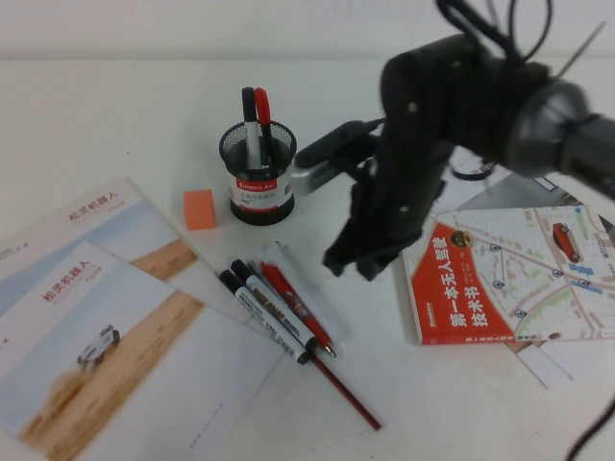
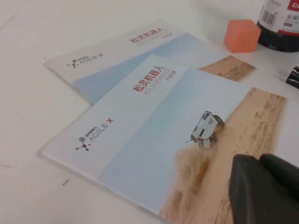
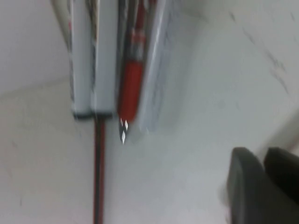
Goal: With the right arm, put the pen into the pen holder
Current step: Pick up the pen on the table
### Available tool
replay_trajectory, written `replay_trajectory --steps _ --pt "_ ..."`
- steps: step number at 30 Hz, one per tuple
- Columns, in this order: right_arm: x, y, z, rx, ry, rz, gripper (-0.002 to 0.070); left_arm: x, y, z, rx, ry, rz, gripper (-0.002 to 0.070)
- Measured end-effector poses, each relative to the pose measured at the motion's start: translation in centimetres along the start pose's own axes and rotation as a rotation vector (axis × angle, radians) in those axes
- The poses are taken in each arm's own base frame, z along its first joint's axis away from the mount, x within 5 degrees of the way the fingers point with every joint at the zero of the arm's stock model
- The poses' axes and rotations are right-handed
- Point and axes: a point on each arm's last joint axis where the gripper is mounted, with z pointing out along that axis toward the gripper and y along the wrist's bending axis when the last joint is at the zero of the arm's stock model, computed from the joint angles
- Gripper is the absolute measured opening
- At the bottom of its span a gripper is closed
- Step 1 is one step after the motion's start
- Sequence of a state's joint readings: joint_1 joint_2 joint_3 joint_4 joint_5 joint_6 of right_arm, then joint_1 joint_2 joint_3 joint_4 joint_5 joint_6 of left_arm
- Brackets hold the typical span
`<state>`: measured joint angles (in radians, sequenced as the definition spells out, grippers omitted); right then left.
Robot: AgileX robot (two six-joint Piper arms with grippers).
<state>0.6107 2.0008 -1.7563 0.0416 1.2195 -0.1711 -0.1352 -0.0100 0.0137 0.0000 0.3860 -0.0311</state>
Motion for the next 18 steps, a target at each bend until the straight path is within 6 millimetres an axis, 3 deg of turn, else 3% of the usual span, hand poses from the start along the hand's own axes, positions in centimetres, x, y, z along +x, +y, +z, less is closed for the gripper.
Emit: replay_trajectory --steps 4,7,18 --pt "-2.0 0.8 2.0 -0.008 0.001 -0.03 0.0253 0.0 0.0 0.0 0.0 0.0 0.0 -0.0001" --pt "-3.1 1.4 3.1 -0.01 0.0 -0.048 0.0365 0.0 0.0 0.0 0.0 0.0 0.0 -0.0001" --pt "-5.2 1.8 6.8 -0.01 0.013 -0.067 0.0363 0.0 0.0 0.0 0.0 0.0 0.0 -0.0001"
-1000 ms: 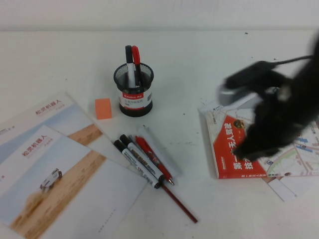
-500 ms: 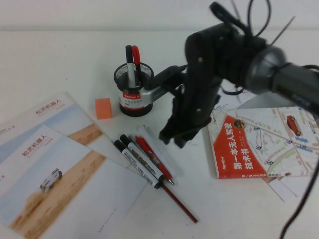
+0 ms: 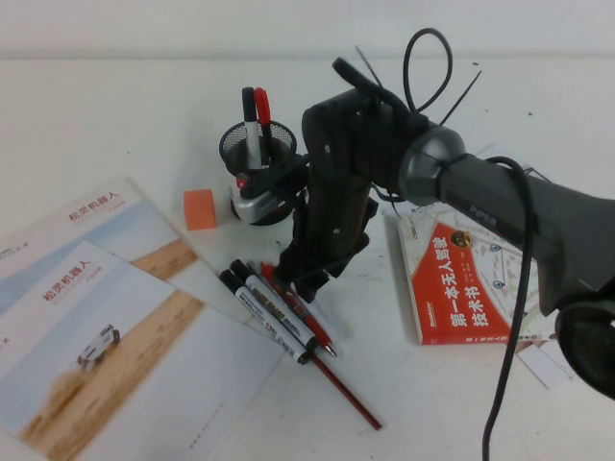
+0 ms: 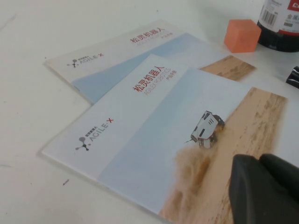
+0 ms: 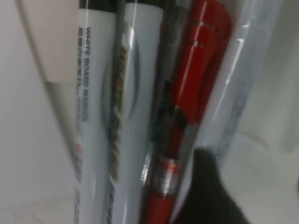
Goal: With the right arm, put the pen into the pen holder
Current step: Pick up the pen on the table, then place the pen onto the pen holder
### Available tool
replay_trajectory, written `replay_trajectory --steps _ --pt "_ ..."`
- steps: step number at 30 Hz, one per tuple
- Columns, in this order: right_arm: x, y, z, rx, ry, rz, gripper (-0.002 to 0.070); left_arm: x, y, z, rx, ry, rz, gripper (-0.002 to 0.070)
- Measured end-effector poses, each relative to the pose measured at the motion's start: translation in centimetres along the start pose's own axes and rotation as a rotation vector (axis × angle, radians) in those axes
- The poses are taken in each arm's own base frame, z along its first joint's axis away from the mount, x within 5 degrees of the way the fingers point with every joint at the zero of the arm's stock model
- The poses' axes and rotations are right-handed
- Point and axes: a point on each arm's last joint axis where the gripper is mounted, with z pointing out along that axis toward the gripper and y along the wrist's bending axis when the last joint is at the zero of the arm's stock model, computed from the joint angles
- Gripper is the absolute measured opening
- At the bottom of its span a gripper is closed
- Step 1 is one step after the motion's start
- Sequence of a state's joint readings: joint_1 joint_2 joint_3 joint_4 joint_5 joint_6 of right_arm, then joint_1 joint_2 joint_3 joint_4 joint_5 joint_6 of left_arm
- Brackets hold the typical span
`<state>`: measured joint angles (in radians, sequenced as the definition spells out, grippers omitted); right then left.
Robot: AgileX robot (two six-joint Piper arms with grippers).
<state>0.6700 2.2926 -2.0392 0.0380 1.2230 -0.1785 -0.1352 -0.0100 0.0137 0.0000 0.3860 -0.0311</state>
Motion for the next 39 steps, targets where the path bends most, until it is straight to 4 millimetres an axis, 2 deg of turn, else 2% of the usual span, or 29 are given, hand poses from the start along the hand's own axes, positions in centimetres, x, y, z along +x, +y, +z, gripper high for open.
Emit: replay_trajectory --steps 12,15,19,20,22,25,26,27,28,29,31,35,39 --pt "-0.4 0.4 1.5 -0.012 0.016 -0.006 0.034 0.0 0.0 0.0 0.0 0.0 0.0 -0.0001" --pt "-0.4 0.4 1.6 -0.012 0.017 -0.006 0.0274 0.0 0.0 0.0 0.0 0.0 0.0 -0.0001" --pt "-0.5 0.4 1.5 -0.012 0.015 -0.006 0.0115 0.0 0.0 0.0 0.0 0.0 0.0 -0.0001" --pt "-0.5 0.5 1.4 -0.016 0.013 -0.005 0.0116 0.0 0.0 0.0 0.0 0.0 0.0 -0.0001" --pt "-0.5 0.5 0.5 -0.019 -0.006 -0.003 0.0118 0.0 0.0 0.0 0.0 0.0 0.0 -0.0001" --pt "-0.9 0.7 -2.0 -0.027 -0.092 0.003 0.0118 0.0 0.0 0.0 0.0 0.0 0.0 -0.0001" --pt "-0.9 0.7 -2.0 -0.027 -0.092 0.003 0.0118 0.0 0.0 0.0 0.0 0.0 0.0 -0.0001" --pt "-1.1 0.8 -3.1 -0.026 -0.136 0.004 0.0118 0.0 0.0 0.0 0.0 0.0 0.0 -0.0001" --pt "-1.5 1.0 -6.0 -0.026 -0.274 0.012 0.0118 0.0 0.0 0.0 0.0 0.0 0.0 -0.0001" --pt "-1.6 1.2 -7.7 -0.03 -0.372 0.021 0.0118 0.0 0.0 0.0 0.0 0.0 0.0 -0.0001" --pt "-1.6 1.5 -9.3 -0.043 -0.491 0.031 0.0118 0.0 0.0 0.0 0.0 0.0 0.0 -0.0001" --pt "-1.0 2.2 -10.1 -0.068 -0.704 0.064 0.0118 0.0 0.0 0.0 0.0 0.0 0.0 -0.0001" --pt "0.3 2.4 -9.2 0.009 -0.916 0.112 0.0118 0.0 0.0 0.0 0.0 0.0 0.0 -0.0001"
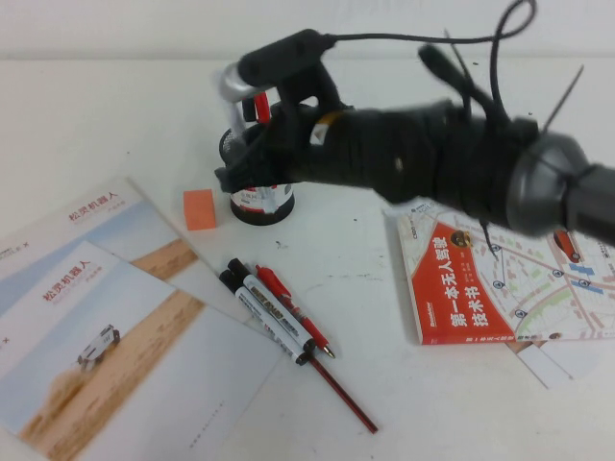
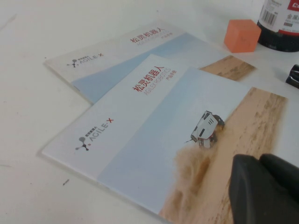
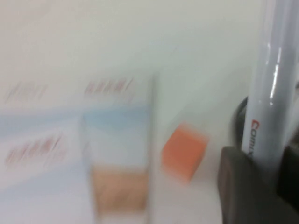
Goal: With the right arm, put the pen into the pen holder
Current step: Place the pen onto the pen holder
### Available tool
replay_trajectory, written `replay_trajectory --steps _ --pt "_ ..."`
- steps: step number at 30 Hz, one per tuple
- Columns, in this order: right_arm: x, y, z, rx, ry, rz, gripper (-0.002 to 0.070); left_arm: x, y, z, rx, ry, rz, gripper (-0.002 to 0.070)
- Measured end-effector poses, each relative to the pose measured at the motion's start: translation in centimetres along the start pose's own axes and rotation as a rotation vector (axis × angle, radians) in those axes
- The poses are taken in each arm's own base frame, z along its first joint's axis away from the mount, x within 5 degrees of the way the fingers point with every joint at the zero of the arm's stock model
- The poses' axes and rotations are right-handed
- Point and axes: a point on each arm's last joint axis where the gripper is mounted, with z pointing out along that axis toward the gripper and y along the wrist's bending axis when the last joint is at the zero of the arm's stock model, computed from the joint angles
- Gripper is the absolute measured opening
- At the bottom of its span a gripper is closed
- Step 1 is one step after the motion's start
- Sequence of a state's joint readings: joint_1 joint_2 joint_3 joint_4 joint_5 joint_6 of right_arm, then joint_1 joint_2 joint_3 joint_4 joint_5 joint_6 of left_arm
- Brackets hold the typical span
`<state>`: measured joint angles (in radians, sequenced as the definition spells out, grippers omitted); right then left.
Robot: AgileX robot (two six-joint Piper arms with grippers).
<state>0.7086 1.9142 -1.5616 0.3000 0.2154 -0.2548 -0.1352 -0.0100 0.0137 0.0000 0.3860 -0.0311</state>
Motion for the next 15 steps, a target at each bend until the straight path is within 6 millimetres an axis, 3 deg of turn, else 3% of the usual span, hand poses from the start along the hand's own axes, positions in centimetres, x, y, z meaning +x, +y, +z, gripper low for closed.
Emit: replay_trajectory --steps 4,8,15 --pt "1.2 -0.8 0.1 0.064 -0.234 0.056 0.0118 0.0 0.0 0.0 0.0 0.0 0.0 -0.0001" --pt "1.1 -1.0 0.6 -0.011 -0.454 0.107 0.0118 0.0 0.0 0.0 0.0 0.0 0.0 -0.0001" --pt "3.4 -2.0 3.5 -0.067 -0.629 0.086 0.0117 0.0 0.0 0.0 0.0 0.0 0.0 -0.0001"
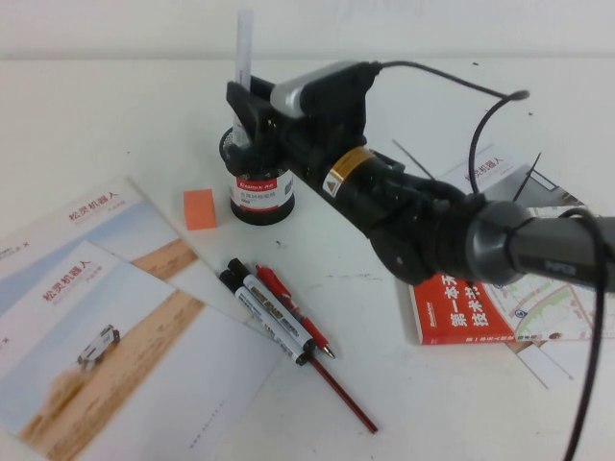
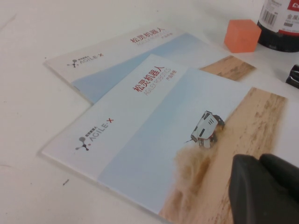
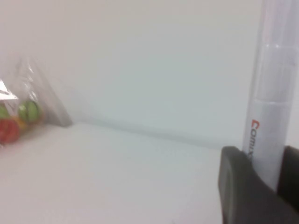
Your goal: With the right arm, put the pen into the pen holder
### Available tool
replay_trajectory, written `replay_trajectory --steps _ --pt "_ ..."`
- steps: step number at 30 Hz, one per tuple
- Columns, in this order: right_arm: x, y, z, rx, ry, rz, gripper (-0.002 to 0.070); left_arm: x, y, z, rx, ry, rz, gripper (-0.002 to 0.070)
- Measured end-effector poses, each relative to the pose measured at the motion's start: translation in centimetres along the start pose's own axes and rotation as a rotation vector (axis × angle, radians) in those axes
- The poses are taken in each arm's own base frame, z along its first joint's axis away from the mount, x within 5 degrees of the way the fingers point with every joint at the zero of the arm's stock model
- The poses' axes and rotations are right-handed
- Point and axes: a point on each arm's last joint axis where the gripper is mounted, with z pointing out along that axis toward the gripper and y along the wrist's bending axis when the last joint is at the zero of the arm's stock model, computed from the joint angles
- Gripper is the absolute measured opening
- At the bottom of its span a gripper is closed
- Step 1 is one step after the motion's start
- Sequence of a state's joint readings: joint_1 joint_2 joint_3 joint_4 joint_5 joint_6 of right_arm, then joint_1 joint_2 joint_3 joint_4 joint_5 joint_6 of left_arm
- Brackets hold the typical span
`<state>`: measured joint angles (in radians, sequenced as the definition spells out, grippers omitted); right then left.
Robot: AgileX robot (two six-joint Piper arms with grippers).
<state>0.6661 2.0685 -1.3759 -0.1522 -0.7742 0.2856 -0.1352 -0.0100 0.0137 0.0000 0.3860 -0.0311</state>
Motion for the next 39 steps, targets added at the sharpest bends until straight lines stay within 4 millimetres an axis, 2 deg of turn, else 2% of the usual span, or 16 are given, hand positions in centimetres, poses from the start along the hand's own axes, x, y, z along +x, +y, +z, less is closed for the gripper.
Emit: replay_trajectory --steps 5,10,13,14,17,19,21,23,24,25,26,29,30,33,37,39 --pt "2.9 -1.4 0.3 0.03 0.042 -0.025 0.0117 0.0 0.0 0.0 0.0 0.0 0.0 -0.0001" --pt "3.2 -2.4 0.8 0.048 0.023 -0.029 0.0139 0.0 0.0 0.0 0.0 0.0 0.0 -0.0001" --pt "3.3 -2.7 1.0 0.056 0.029 -0.029 0.0214 0.0 0.0 0.0 0.0 0.0 0.0 -0.0001" --pt "3.3 -2.8 0.9 0.06 0.033 -0.029 0.0274 0.0 0.0 0.0 0.0 0.0 0.0 -0.0001" --pt "3.4 -3.2 0.9 0.071 0.051 -0.029 0.0381 0.0 0.0 0.0 0.0 0.0 0.0 -0.0001" --pt "3.5 -3.3 0.9 0.078 0.066 -0.028 0.0422 0.0 0.0 0.0 0.0 0.0 0.0 -0.0001" --pt "3.5 -3.4 0.9 0.082 0.07 -0.028 0.0427 0.0 0.0 0.0 0.0 0.0 0.0 -0.0001" --pt "2.9 -3.3 0.8 0.077 0.07 -0.034 0.0389 0.0 0.0 0.0 0.0 0.0 0.0 -0.0001" --pt "2.4 -3.0 0.4 0.065 0.076 -0.047 0.0342 0.0 0.0 0.0 0.0 0.0 0.0 -0.0001" --pt "1.5 -2.8 0.0 0.057 0.072 -0.061 0.0258 0.0 0.0 0.0 0.0 0.0 0.0 -0.0001" --pt "0.2 -2.4 -0.6 0.049 0.06 -0.07 0.0173 0.0 0.0 0.0 0.0 0.0 0.0 -0.0001" --pt "-4.9 -1.2 -3.1 0.037 -0.01 -0.096 0.0041 0.0 0.0 0.0 0.0 0.0 0.0 -0.0001" --pt "-5.6 -0.9 -3.8 0.036 -0.012 -0.108 0.0024 0.0 0.0 0.0 0.0 0.0 0.0 -0.0001" --pt "-9.7 0.5 -7.6 0.037 0.007 -0.163 -0.0008 0.0 0.0 0.0 0.0 0.0 0.0 -0.0001" --pt "-12.2 1.5 -12.4 0.072 0.127 -0.213 -0.0016 0.0 0.0 0.0 0.0 0.0 0.0 -0.0001" --pt "-12.7 1.9 -14.8 0.084 0.193 -0.255 -0.0017 0.0 0.0 0.0 0.0 0.0 0.0 -0.0001"
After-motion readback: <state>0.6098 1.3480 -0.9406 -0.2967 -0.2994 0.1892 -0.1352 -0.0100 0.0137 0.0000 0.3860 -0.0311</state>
